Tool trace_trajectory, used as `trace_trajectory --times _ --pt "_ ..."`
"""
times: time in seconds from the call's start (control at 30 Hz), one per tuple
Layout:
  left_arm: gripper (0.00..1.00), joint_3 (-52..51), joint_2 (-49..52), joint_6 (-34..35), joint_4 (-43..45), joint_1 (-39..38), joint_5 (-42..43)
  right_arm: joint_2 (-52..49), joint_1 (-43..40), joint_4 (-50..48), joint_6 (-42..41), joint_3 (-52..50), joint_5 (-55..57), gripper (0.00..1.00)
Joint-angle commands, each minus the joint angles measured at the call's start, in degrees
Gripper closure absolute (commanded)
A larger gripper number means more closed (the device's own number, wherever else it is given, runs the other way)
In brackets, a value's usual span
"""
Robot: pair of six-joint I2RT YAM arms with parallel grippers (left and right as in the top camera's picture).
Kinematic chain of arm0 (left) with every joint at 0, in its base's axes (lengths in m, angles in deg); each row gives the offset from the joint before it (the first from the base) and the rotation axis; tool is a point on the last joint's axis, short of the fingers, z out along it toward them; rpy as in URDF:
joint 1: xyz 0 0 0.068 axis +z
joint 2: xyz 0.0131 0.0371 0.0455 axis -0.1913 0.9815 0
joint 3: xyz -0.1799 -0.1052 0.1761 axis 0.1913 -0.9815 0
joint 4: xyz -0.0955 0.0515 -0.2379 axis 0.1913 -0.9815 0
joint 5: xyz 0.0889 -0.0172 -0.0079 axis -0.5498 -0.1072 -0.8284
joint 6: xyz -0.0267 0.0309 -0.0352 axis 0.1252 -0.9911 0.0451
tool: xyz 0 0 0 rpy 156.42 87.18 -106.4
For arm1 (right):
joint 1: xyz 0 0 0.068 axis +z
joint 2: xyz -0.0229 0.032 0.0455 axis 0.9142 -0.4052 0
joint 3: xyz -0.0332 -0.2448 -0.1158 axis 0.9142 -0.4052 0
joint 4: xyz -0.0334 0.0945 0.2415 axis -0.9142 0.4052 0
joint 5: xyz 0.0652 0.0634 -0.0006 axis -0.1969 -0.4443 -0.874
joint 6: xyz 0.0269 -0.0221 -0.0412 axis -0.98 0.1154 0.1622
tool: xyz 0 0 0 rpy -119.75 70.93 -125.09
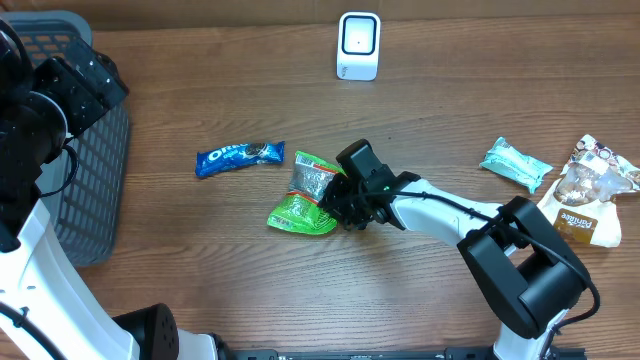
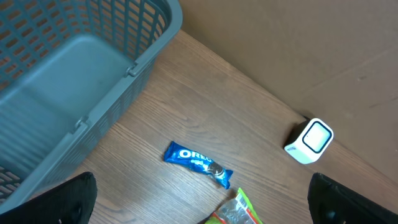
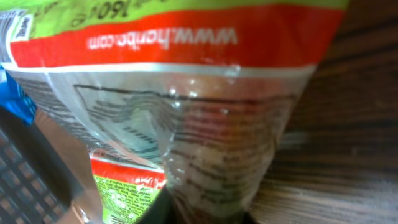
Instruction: Scan the item barcode
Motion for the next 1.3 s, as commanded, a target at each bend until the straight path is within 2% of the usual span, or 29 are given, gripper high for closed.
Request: trace_trajectory --times 0.0,0.1,0.23,0.33,0.47,0.53,0.8,0.97,1.27 --pt "0.0 -0.13 -0.13 -0.7 0.09 0.31 -0.55 -2.47 -2.95 0.33 7.3 -0.76 -2.84 0.96" --pt "0.0 -0.13 -0.13 -0.7 0.09 0.31 -0.55 -1.79 -6.75 2.62 19.69 1.09 -11.39 0.96" --pt "0.0 -0.13 -0.13 -0.7 0.09 0.31 -0.55 -0.17 -13.11 15.26 41.13 6.03 -21.79 0.96" --pt "0.0 -0.13 -0.13 -0.7 0.09 0.31 -0.55 2.14 -16.0 23.87 51.89 9.55 -23.32 0.96" --pt "0.0 -0.13 -0.13 -0.7 0.09 0.31 -0.55 6.08 -18.25 31.43 59.87 14.71 -23.15 0.96" --pt "0.0 -0.13 -0.13 -0.7 0.09 0.31 -0.55 9.51 -18.82 36.87 68.11 20.26 -23.12 0.96" --pt "0.0 -0.13 -0.13 -0.7 0.09 0.31 -0.55 15.17 -18.8 49.68 87.71 33.55 -23.89 0.96" --pt "0.0 -0.13 -0.13 -0.7 0.09 0.31 -0.55 17.38 -18.8 57.37 100.21 38.18 -31.3 0.96" --pt "0.0 -0.13 -0.13 -0.7 0.09 0.31 -0.55 19.5 -18.8 58.64 105.9 38.53 -36.63 0.96"
